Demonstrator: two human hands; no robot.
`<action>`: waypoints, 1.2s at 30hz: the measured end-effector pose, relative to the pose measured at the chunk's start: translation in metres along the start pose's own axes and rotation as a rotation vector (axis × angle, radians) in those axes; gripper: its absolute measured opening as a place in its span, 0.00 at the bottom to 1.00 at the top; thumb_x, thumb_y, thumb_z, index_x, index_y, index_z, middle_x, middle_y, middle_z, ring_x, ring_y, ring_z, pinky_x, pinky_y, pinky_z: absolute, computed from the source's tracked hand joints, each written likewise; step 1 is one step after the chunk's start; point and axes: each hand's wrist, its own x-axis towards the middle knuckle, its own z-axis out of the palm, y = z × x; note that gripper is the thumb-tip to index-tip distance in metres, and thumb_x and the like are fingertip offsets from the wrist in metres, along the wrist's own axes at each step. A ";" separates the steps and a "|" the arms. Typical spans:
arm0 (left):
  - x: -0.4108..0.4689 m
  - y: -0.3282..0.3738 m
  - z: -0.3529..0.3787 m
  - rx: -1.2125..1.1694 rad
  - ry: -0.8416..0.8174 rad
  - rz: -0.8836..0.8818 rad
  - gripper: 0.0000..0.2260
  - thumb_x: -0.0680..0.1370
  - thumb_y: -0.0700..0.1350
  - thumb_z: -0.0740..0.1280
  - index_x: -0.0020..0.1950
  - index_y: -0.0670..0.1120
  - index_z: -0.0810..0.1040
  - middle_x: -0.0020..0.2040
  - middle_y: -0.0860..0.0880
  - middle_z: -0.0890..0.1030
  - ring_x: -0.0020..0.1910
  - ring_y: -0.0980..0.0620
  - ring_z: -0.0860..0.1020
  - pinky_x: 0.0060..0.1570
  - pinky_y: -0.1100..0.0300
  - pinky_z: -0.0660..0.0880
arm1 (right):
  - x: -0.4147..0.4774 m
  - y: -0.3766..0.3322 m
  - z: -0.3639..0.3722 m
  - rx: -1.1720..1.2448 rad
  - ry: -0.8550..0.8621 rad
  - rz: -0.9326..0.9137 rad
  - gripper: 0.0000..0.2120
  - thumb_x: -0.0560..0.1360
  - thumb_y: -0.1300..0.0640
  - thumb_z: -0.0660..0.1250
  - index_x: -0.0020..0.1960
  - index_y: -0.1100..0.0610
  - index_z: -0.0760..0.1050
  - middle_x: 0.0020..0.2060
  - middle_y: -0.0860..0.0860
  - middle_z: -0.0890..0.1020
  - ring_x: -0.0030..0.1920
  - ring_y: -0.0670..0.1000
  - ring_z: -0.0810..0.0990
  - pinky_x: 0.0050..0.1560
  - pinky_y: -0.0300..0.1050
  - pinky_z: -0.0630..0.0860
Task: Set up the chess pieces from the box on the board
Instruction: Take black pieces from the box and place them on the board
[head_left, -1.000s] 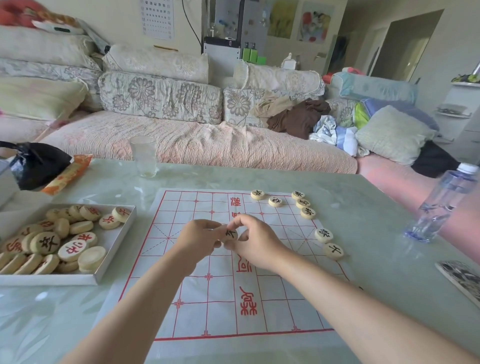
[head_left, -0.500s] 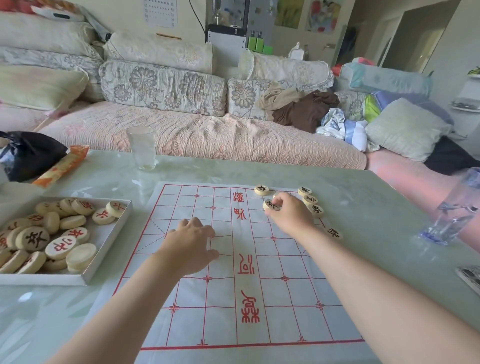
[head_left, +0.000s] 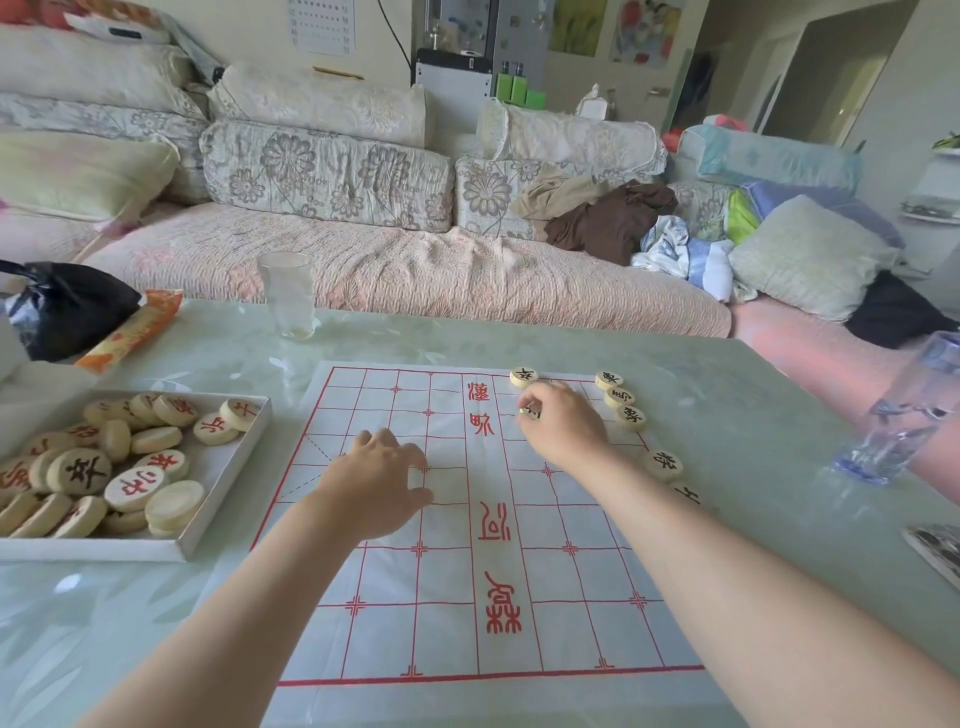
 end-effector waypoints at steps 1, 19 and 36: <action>-0.001 -0.002 -0.003 -0.006 0.005 -0.007 0.21 0.77 0.60 0.63 0.68 0.57 0.70 0.66 0.51 0.69 0.65 0.50 0.65 0.60 0.52 0.71 | -0.004 -0.010 0.000 0.032 -0.023 -0.013 0.07 0.76 0.52 0.65 0.53 0.47 0.78 0.54 0.45 0.79 0.54 0.50 0.78 0.49 0.44 0.73; -0.056 -0.144 -0.054 -0.093 0.153 -0.286 0.13 0.74 0.48 0.63 0.57 0.58 0.75 0.58 0.52 0.76 0.63 0.47 0.69 0.62 0.52 0.69 | -0.086 -0.231 0.044 0.180 -0.414 -0.384 0.07 0.76 0.52 0.65 0.52 0.46 0.79 0.52 0.45 0.82 0.54 0.51 0.80 0.56 0.47 0.77; -0.115 -0.245 -0.078 -0.112 0.211 -0.445 0.26 0.68 0.52 0.61 0.67 0.56 0.72 0.61 0.49 0.76 0.61 0.44 0.69 0.62 0.55 0.67 | -0.061 -0.374 0.119 -0.176 -0.442 -0.596 0.24 0.79 0.49 0.64 0.75 0.46 0.65 0.70 0.55 0.68 0.73 0.57 0.64 0.65 0.55 0.65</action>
